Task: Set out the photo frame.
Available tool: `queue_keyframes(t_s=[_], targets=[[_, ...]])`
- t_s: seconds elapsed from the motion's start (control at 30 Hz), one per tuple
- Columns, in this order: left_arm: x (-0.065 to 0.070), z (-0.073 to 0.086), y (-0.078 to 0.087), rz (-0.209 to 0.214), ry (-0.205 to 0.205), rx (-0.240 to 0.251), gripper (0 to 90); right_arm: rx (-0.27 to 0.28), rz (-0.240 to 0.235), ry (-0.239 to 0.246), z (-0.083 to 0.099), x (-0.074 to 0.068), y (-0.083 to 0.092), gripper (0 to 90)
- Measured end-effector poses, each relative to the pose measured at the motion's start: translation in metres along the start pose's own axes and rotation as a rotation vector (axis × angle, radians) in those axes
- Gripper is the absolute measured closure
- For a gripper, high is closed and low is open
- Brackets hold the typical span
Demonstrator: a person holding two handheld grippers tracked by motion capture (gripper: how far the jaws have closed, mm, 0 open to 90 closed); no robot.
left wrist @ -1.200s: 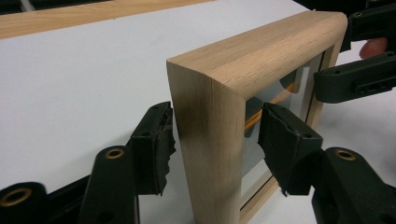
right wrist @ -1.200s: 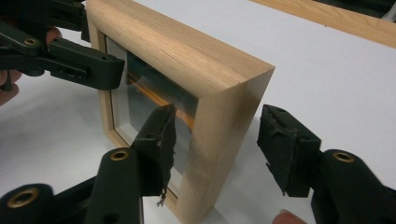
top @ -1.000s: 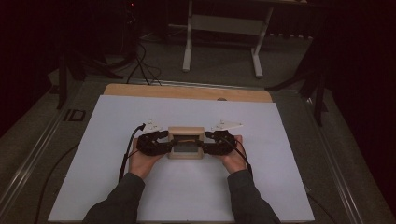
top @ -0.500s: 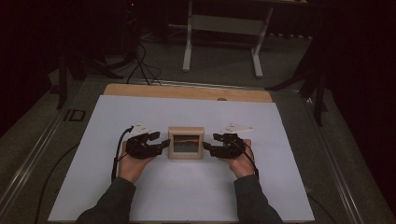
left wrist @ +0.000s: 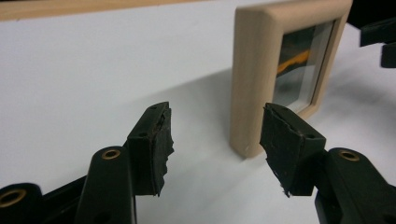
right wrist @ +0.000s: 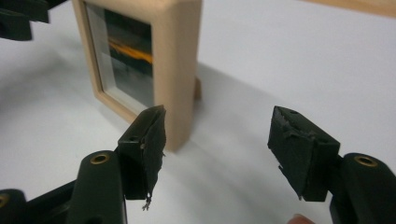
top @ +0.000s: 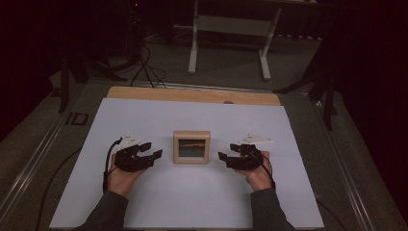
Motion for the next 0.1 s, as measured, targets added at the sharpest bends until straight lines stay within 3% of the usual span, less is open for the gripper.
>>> queue_keyframes(t_s=[0.1], targets=[[-0.0041,0.0077,0.0021,-0.031,-0.003,-0.02,43.2,-0.016,0.013,-0.014,0.0105,0.0055,0.0024,33.9]])
Point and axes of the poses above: each handheld gripper's, and its own axes: y roughly backward along the jaws, z roughly out of its underside, x roughly to its right, the point moved 1 cm from there along -y, roughly forward along the jaws, and after that the axes turned 7 degrees about -x, right-handed, at the moved point
